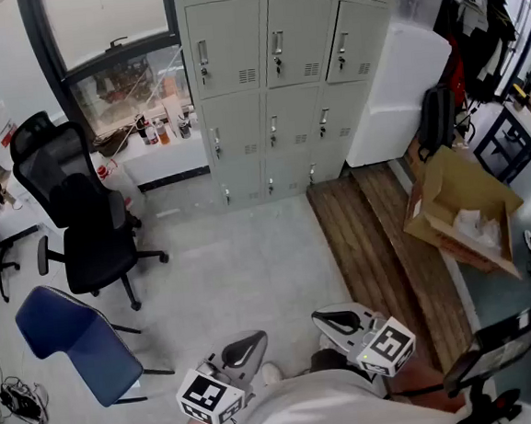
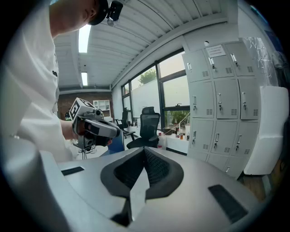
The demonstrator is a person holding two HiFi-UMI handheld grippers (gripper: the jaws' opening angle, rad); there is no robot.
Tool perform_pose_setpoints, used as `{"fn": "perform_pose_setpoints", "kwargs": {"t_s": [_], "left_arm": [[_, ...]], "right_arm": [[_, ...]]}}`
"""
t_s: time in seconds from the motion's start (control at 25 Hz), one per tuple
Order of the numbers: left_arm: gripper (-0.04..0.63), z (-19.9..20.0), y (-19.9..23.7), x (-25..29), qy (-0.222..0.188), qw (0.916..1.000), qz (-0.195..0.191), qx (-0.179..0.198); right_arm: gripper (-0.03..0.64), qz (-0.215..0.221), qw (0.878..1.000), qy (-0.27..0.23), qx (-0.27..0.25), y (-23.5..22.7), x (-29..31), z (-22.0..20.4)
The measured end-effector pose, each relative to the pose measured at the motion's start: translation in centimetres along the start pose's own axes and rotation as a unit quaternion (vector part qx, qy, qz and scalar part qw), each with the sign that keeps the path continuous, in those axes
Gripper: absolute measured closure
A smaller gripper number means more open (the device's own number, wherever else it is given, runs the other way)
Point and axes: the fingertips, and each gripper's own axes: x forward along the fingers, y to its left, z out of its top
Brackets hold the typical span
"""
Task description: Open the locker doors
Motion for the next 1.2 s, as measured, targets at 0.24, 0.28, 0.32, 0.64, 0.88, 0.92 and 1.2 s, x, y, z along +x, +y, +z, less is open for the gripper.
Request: {"fn": "perform_pose_setpoints", "kwargs": {"t_s": [0.24,0.28,0.32,0.64,0.88,0.92,1.2], "left_arm": [[0.586,0.5,1.2,1.8,0.008,0.9995,-0.012,0.03],[0.586,0.8,1.4,2.5,0.01,0.9991,-0.015,0.039],[0.586,1.1,1.7,3.2,0.012,0.9986,-0.018,0.048],[0.586,6.1,7.6,10.1,0.012,0.999,0.008,0.041],[0.586,10.9,12.0,17.0,0.007,0.9988,0.029,0.04],[0.584,11.6,12.6,18.3,0.002,0.999,0.03,0.032],[0.583,14.9,15.3,26.0,-0.01,0.9995,0.027,0.017]], "right_arm": [[0.601,-0.019,1.0,0.006,0.014,-2.0,0.6,-0.5],[0.601,-0.02,1.0,0.006,0.019,-2.7,0.8,-0.6],[0.601,-0.02,1.0,0.004,0.021,-3.5,1.1,-0.6],[0.601,-0.004,1.0,-0.022,0.012,-13.9,5.9,2.4],[0.598,-0.005,0.999,-0.048,0.014,-24.1,7.8,5.2],[0.597,-0.004,0.999,-0.051,0.008,-25.7,8.0,5.7],[0.56,-0.011,0.998,-0.062,0.01,-35.5,9.3,6.5]]}}
